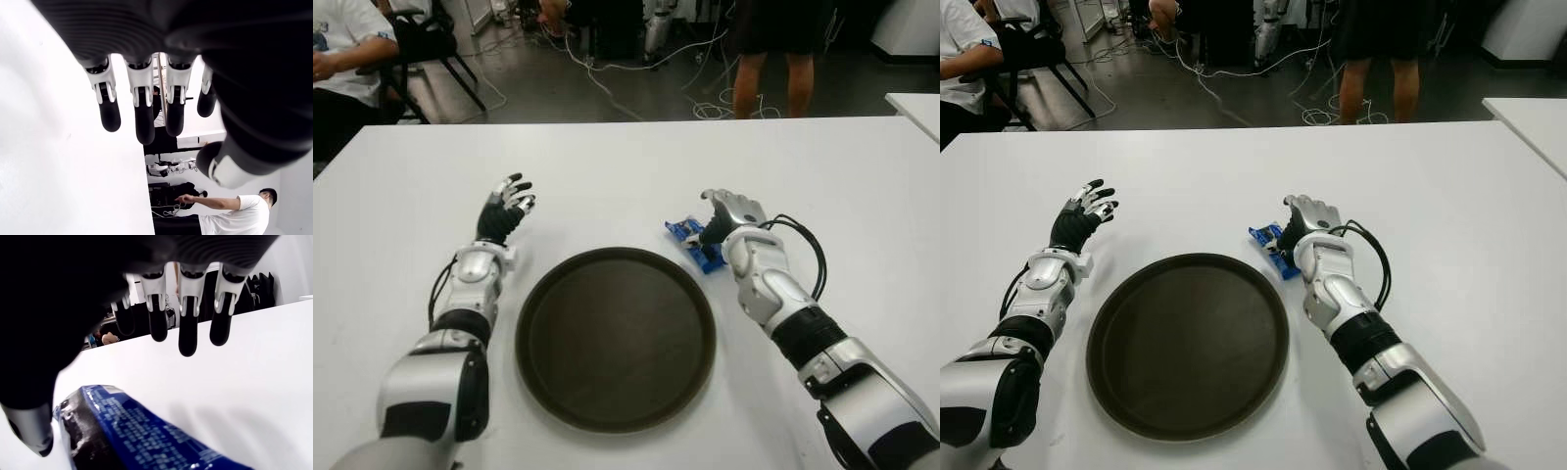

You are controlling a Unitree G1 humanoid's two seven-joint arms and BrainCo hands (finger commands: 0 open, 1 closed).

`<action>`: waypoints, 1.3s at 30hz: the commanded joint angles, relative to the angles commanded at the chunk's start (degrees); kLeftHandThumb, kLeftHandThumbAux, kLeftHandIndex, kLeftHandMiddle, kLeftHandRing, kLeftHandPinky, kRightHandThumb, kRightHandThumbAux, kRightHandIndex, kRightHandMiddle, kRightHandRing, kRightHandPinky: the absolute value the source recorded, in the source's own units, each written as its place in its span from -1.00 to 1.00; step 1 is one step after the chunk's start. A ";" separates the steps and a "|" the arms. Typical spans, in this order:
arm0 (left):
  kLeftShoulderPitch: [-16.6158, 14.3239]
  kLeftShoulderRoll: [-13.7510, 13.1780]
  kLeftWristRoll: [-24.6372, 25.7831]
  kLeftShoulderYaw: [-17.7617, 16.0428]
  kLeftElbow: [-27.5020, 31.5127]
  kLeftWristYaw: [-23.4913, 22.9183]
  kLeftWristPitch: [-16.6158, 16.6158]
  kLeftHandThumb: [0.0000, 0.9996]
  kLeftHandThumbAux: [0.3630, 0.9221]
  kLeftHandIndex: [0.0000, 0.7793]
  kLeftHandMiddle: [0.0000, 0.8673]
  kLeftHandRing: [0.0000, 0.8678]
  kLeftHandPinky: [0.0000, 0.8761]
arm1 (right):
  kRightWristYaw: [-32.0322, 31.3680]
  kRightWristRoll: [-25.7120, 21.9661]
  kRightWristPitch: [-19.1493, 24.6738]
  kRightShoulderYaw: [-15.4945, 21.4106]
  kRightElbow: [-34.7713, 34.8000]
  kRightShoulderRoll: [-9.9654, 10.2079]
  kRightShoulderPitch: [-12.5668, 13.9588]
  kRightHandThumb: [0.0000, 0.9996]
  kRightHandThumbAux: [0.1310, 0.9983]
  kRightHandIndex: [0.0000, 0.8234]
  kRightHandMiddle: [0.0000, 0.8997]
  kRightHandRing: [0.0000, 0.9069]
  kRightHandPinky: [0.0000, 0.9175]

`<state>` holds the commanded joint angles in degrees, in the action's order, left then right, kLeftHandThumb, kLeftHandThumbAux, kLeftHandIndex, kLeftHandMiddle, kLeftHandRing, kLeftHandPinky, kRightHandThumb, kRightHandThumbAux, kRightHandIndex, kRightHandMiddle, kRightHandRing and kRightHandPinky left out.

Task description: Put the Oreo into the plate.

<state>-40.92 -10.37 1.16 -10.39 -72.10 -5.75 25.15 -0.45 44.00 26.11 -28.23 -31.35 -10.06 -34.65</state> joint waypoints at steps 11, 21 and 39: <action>0.01 -0.03 0.00 -0.02 -0.02 0.14 -0.12 -0.73 0.13 -0.71 -0.57 -0.59 -0.59 | -1.55 0.33 0.02 -1.22 -0.49 -0.03 -0.33 -1.00 0.18 -0.63 -0.62 -0.55 -0.52; 0.06 0.04 0.31 -0.28 0.19 0.12 -0.12 -0.71 0.21 -0.73 -0.60 -0.60 -0.58 | -1.21 0.22 0.02 -1.35 -1.95 0.61 -0.55 -1.00 0.20 -0.58 -0.58 -0.51 -0.48; 0.32 -0.08 0.66 -0.57 0.34 -0.32 0.14 -0.66 0.19 -0.71 -0.58 -0.57 -0.55 | -0.76 -0.40 -0.52 -0.79 -4.58 1.54 -1.01 -1.00 0.19 -0.58 -0.57 -0.51 -0.48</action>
<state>-40.60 -10.45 1.83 -10.96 -71.76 -6.07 25.29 -1.22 43.60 25.58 -29.02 -35.94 -8.52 -35.66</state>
